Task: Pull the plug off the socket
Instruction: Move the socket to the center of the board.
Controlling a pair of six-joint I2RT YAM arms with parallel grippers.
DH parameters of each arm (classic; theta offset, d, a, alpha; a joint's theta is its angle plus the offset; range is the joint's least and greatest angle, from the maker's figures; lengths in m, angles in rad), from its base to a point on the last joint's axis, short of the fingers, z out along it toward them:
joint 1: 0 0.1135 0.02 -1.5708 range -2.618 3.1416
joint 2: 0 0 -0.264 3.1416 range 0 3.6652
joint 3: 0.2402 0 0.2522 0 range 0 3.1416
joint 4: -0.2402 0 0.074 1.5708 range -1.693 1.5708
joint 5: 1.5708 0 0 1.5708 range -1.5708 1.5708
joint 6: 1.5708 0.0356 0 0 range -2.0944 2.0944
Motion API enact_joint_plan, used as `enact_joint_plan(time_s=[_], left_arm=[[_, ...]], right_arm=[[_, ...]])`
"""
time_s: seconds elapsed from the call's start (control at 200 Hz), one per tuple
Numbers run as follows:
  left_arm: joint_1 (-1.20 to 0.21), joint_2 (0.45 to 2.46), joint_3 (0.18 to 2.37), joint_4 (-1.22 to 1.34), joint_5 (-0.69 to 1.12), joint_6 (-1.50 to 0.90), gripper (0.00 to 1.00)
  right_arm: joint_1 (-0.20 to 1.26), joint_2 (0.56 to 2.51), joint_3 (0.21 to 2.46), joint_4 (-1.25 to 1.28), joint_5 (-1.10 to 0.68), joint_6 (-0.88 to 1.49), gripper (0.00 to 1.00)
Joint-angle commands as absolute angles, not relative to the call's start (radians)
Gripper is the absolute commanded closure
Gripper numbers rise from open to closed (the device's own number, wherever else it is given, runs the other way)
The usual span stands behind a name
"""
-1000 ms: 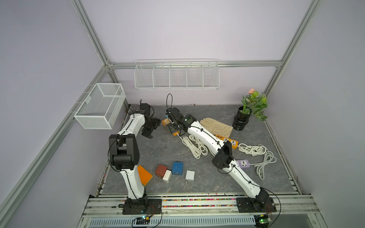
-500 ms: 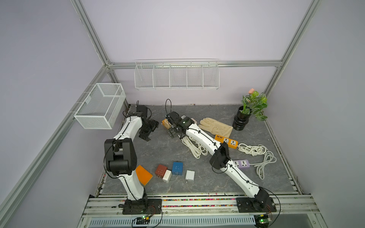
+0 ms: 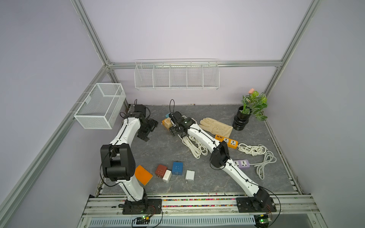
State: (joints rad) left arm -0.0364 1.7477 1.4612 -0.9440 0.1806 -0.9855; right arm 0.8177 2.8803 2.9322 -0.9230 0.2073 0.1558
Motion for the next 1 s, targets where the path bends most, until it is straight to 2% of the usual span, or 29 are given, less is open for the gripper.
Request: enact_joint_plan(time_s=[0.0,0.225,0.455,0.605,0.995], left_arm=[[-0.032,1.733,1.467,-0.962,0.173,-0.974,0.05],[-0.031,1.738,1.487,-0.961,0.183,-0.985,0.05],[-0.031,1.734,1.493,-0.973,0.179,-0.984,0.06],[-0.026,1.726,1.49,-0.98,0.174,-0.983,0.06],[-0.019,1.723,1.482,-0.976,0.175,-0.994,0.06]], right_arm=[[0.822,2.884,2.926,-0.902,0.191,0.167,0.26],[0.829,2.887,2.925,-0.987,0.197,0.179,0.4],[0.844,2.894,2.926,-0.976,0.216,0.163,0.4],[0.851,2.898,2.925,-1.005,0.208,0.177,0.49],[0.931,2.89,2.926,-1.129,0.216,0.082,0.6]])
